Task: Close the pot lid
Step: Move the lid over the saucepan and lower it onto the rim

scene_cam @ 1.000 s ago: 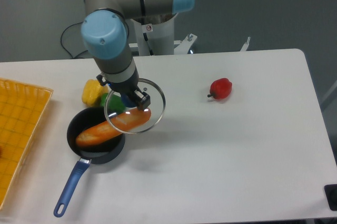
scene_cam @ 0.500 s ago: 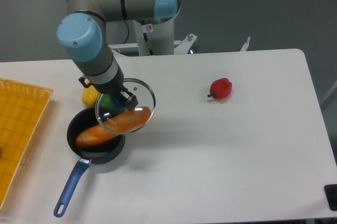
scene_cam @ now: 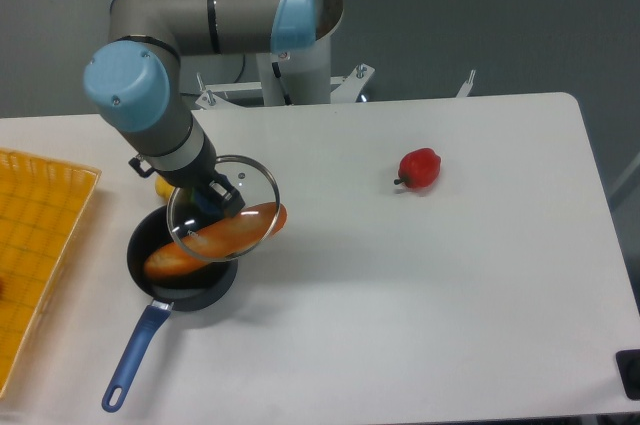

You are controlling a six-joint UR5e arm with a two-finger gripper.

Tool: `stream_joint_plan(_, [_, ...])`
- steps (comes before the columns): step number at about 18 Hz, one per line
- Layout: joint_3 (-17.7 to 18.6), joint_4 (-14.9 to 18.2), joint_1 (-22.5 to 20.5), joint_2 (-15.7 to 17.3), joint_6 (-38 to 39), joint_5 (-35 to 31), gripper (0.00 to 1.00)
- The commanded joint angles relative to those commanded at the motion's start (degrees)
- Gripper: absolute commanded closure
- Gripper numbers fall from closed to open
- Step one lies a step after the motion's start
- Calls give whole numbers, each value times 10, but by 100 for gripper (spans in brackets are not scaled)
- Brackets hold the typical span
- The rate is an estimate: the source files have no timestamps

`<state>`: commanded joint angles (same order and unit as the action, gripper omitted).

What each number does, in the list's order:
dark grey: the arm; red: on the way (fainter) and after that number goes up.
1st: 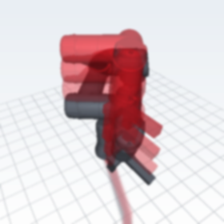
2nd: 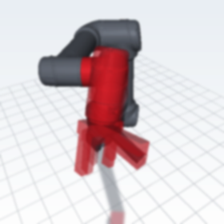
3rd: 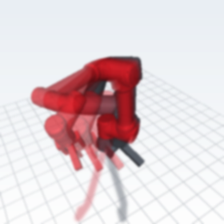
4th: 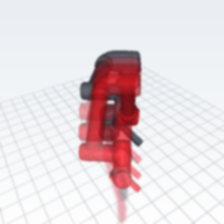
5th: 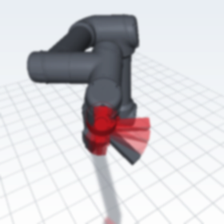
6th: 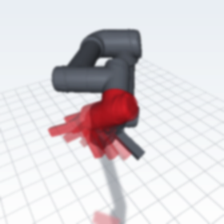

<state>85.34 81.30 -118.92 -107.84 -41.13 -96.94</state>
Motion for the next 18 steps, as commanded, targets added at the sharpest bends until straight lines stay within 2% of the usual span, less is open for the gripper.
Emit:
stream_joint_plan(5, [-3, -29, 12, -16, 21, 0, 46])
stream_joint_plan(18, [-4, -30, 25, -30, 36, -3, 46])
